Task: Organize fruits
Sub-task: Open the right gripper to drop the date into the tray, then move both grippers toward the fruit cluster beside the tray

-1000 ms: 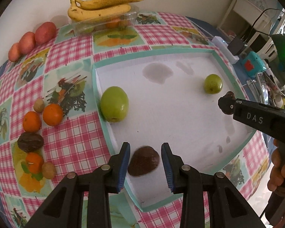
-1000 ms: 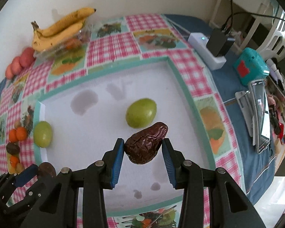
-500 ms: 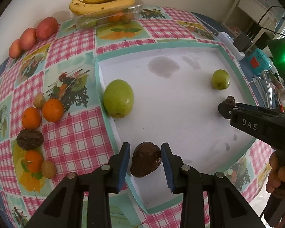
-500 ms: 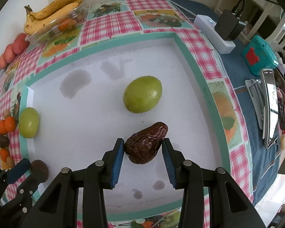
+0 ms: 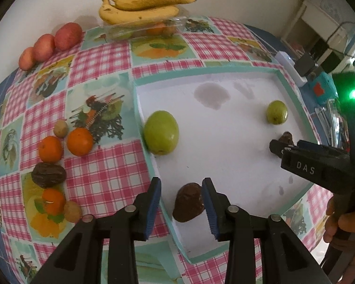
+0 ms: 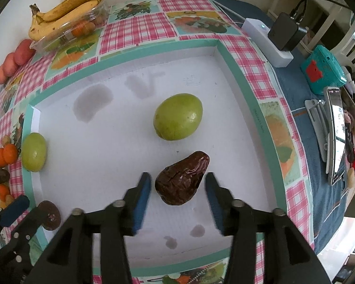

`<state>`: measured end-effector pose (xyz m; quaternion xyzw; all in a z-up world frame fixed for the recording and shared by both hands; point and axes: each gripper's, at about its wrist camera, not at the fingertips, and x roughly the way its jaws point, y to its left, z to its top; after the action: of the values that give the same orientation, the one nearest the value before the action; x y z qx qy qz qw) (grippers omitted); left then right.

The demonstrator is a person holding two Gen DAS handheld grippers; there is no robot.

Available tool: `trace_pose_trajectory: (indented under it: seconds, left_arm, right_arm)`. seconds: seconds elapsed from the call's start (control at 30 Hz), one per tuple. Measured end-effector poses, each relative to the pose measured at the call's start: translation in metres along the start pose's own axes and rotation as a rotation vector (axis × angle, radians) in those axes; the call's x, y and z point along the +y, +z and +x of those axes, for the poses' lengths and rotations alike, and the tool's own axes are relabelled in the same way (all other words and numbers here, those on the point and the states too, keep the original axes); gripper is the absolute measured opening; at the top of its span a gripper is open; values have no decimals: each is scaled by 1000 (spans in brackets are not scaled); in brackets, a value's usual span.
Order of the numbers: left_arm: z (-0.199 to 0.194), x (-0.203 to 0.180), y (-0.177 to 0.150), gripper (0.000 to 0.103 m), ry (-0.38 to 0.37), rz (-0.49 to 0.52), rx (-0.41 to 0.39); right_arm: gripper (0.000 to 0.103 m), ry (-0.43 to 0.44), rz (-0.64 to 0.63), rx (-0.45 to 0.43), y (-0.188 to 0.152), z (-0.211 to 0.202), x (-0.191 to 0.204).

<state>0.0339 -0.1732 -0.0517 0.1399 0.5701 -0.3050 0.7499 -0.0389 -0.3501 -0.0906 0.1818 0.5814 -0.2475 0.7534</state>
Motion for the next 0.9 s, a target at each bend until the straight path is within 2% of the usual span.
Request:
trace_pose_trajectory:
  seconds: [0.1,0.17,0.23,0.4,0.5,0.53,0.57,0.63,0.9]
  left_arm:
    - [-5,8,2,67,24,-22,-20]
    - [-8,17,4,69,49,-49,-35]
    - [-9,26,5,75,72,-77,-37]
    - [-10,55,7,91,152,-160,-51]
    - [-13,66,7,92,188,-172,-62]
    - [-14,68,8,93,197,-168,-67]
    - [-18,73,9,97,212,-162,-79]
    - [-25,83,10,103,234,-169,-99]
    - [-47,134,12,103,290,-278,-147]
  right_arm:
    - [63,-2,4,-7,1,-2,-2]
    - [73,-2,8,-19,2,-5,-3]
    - [76,-4,8,-27,4,-8,-2]
    - [77,-18,-19,-42,6,-14,5]
    - [78,-18,-36,-46,6,-15,11]
    - [82,-16,-43,-47,6,-15,13]
    - [86,-14,-54,-50,6,-15,17]
    - [87,-14,-69,-55,7,-16,22]
    - [87,37,-122,-103,1,-32,44]
